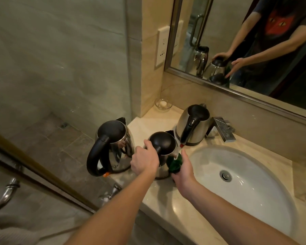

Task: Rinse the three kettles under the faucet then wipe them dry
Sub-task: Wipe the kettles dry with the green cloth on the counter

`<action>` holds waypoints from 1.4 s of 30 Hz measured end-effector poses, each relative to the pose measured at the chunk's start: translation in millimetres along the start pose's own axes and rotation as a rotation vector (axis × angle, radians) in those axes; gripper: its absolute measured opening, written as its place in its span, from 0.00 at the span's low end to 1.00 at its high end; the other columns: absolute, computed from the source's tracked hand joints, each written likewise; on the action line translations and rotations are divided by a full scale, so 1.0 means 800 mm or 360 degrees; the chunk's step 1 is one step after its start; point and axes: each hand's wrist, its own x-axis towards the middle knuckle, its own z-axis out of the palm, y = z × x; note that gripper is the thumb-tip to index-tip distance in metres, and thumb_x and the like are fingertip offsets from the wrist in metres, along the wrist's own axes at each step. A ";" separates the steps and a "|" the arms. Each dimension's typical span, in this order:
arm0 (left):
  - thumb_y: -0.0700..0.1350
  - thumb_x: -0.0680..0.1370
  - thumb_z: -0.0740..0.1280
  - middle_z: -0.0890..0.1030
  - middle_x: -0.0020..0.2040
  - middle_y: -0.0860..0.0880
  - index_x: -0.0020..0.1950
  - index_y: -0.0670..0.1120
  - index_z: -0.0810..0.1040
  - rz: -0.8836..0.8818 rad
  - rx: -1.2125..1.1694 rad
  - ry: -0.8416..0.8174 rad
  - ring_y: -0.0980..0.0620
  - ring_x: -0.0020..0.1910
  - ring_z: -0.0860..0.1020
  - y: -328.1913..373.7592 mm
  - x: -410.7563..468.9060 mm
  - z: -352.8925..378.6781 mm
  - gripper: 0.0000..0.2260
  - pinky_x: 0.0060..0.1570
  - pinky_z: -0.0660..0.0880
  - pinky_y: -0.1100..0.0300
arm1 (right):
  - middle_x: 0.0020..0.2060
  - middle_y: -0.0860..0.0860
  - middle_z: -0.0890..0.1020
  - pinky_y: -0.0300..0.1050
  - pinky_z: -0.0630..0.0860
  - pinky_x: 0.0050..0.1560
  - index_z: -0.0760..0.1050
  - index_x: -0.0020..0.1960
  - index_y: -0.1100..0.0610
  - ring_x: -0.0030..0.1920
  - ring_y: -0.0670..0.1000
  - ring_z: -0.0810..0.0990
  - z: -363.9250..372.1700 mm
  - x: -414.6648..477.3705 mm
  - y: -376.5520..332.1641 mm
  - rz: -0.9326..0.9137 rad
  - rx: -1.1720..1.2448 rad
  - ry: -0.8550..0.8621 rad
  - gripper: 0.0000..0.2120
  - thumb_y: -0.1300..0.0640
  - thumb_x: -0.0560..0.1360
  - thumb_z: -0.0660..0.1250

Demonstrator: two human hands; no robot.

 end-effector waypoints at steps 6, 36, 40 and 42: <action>0.59 0.80 0.47 0.79 0.55 0.39 0.60 0.42 0.74 -0.0114 -0.0207 0.0080 0.39 0.54 0.76 0.025 0.000 0.019 0.25 0.52 0.71 0.48 | 0.58 0.52 0.82 0.55 0.74 0.64 0.76 0.65 0.49 0.60 0.54 0.78 0.007 0.031 0.002 0.0066 0.0017 0.0090 0.42 0.27 0.57 0.69; 0.58 0.81 0.49 0.78 0.53 0.42 0.58 0.42 0.71 0.0715 0.0342 0.0065 0.43 0.51 0.77 0.094 0.070 0.027 0.23 0.46 0.70 0.51 | 0.76 0.52 0.63 0.56 0.59 0.74 0.55 0.79 0.53 0.76 0.55 0.60 0.036 0.078 -0.067 -0.0419 -0.1439 -0.0123 0.39 0.30 0.76 0.49; 0.58 0.81 0.50 0.77 0.52 0.43 0.55 0.43 0.73 0.1102 0.0667 0.0207 0.44 0.51 0.75 0.088 0.072 -0.020 0.21 0.46 0.69 0.51 | 0.77 0.55 0.61 0.51 0.57 0.73 0.48 0.80 0.56 0.77 0.57 0.58 0.032 0.056 -0.060 -0.0471 -0.1687 -0.0180 0.36 0.35 0.80 0.49; 0.58 0.81 0.50 0.76 0.50 0.43 0.52 0.44 0.72 0.1222 0.0852 0.0314 0.45 0.49 0.74 0.079 0.072 -0.045 0.20 0.44 0.69 0.52 | 0.76 0.55 0.62 0.52 0.58 0.73 0.48 0.80 0.56 0.76 0.57 0.60 0.034 0.047 -0.056 -0.0487 -0.1736 -0.0186 0.37 0.35 0.80 0.50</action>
